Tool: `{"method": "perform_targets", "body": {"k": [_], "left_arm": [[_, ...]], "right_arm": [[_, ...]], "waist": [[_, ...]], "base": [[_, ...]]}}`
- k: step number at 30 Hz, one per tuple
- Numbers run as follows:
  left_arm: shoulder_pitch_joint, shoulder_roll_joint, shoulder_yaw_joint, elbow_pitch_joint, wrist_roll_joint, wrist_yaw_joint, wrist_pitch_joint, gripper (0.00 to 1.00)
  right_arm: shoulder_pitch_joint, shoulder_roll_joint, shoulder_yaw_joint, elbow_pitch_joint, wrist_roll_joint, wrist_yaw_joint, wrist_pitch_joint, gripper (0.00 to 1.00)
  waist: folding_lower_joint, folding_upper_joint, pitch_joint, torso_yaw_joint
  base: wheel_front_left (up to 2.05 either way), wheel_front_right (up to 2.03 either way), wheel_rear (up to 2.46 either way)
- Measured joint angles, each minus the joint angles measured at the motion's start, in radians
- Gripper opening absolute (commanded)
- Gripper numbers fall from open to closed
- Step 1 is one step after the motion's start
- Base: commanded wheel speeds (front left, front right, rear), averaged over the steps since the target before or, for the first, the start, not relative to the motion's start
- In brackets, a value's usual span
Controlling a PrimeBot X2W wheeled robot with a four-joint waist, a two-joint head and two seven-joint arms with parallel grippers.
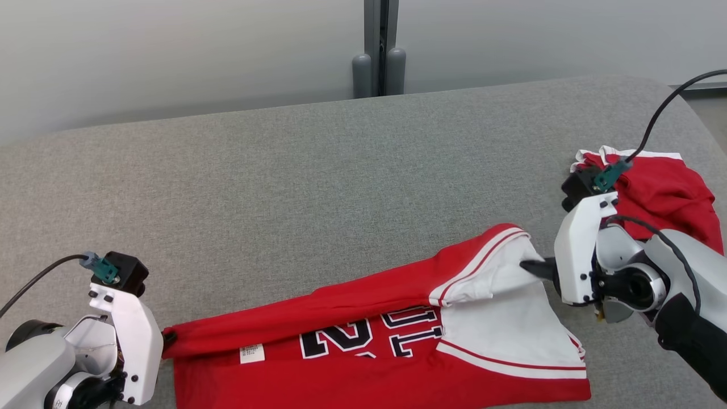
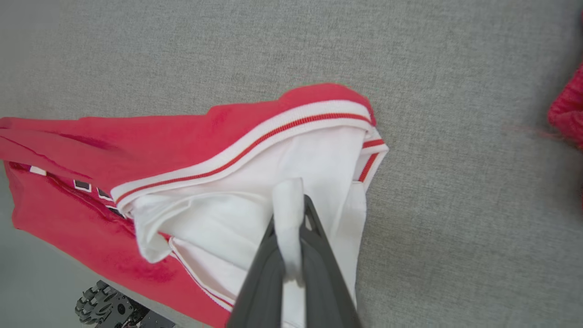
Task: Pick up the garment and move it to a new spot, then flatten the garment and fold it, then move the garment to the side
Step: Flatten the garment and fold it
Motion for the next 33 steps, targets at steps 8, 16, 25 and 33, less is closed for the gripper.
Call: {"method": "perform_targets", "body": {"k": [8,16,25,33], "left_arm": [[0.002,-0.002,-0.008,0.009,-0.005,0.000,0.007,0.00],[0.022,-0.014,-0.015,0.014,-0.016,-0.001,0.007,0.00],[0.041,-0.010,-0.011,0.004,-0.025,0.001,-0.012,1.00],[0.046,0.069,0.095,-0.101,-0.008,0.086,-0.199,1.00]], "right_arm": [[0.066,-0.017,-0.035,-0.041,-0.009,0.000,0.052,0.00],[0.139,-0.016,-0.082,-0.077,-0.051,0.000,0.084,0.71],[0.215,-0.019,-0.197,-0.127,-0.098,0.000,0.103,1.00],[0.311,-0.050,-0.412,-0.295,-0.163,0.000,-0.053,1.00]], "waist": [[0.0000,0.0000,-0.003,-0.001],[0.0000,0.0000,-0.011,-0.002],[0.0000,0.0000,-0.036,0.000],[0.0000,0.0000,-0.067,0.015]], "base": [[0.00,0.00,0.00],[0.00,0.00,0.00],[0.00,0.00,0.00],[0.00,0.00,0.00]]}}
